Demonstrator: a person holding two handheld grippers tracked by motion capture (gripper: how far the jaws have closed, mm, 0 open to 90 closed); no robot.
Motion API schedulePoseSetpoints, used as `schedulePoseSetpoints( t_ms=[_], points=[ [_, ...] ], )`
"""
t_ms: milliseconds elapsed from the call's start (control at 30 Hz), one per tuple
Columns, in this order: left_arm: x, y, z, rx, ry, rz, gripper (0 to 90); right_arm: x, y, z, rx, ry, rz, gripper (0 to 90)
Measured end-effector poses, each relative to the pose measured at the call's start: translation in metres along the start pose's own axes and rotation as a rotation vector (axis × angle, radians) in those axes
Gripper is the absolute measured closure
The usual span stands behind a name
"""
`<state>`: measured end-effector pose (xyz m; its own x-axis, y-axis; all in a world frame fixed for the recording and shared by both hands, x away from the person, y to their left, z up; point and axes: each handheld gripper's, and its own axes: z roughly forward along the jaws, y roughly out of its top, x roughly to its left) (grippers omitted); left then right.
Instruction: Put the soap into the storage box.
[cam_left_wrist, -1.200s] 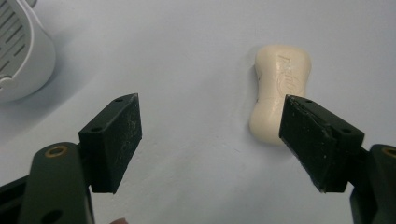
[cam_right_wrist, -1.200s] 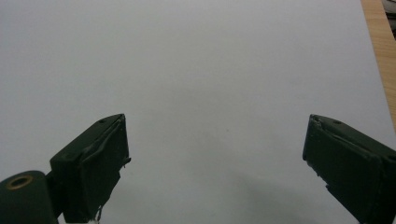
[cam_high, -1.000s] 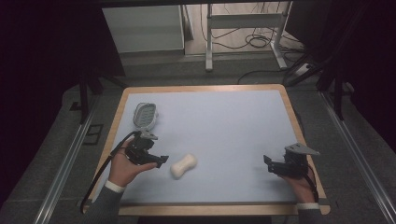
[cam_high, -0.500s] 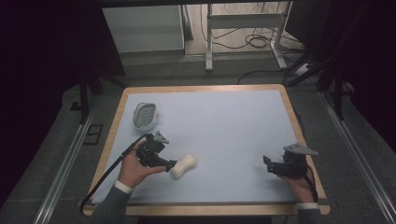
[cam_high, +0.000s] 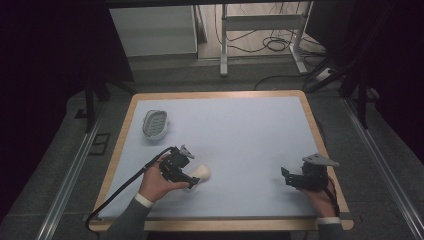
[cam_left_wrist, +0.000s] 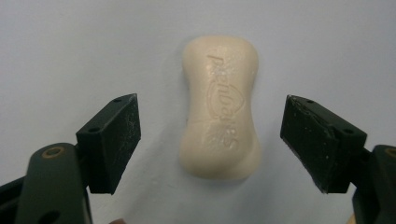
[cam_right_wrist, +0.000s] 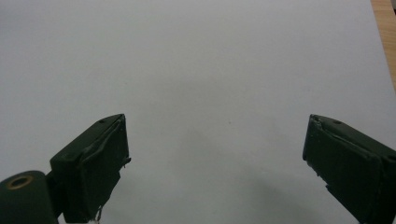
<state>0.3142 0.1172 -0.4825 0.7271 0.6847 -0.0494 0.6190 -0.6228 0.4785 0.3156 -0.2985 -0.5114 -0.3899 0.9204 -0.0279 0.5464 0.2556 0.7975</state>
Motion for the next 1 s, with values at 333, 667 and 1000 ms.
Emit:
schedulePoseSetpoints(
  t_ms=[333, 667, 1000],
  points=[
    [-0.003, 0.004, 0.017, 0.049, -0.004, 0.001, 21.2, 0.000, -0.001, 0.001, 0.008, 0.002, -0.001, 6.7],
    [-0.003, 0.005, 0.030, 0.087, 0.001, -0.005, 28.7, 0.001, -0.001, 0.002, 0.012, -0.006, -0.009, 6.7],
    [-0.004, 0.005, 0.031, 0.094, -0.012, 0.000, 47.4, 0.001, -0.001, 0.002, 0.013, -0.009, -0.009, 6.7]
  ],
)
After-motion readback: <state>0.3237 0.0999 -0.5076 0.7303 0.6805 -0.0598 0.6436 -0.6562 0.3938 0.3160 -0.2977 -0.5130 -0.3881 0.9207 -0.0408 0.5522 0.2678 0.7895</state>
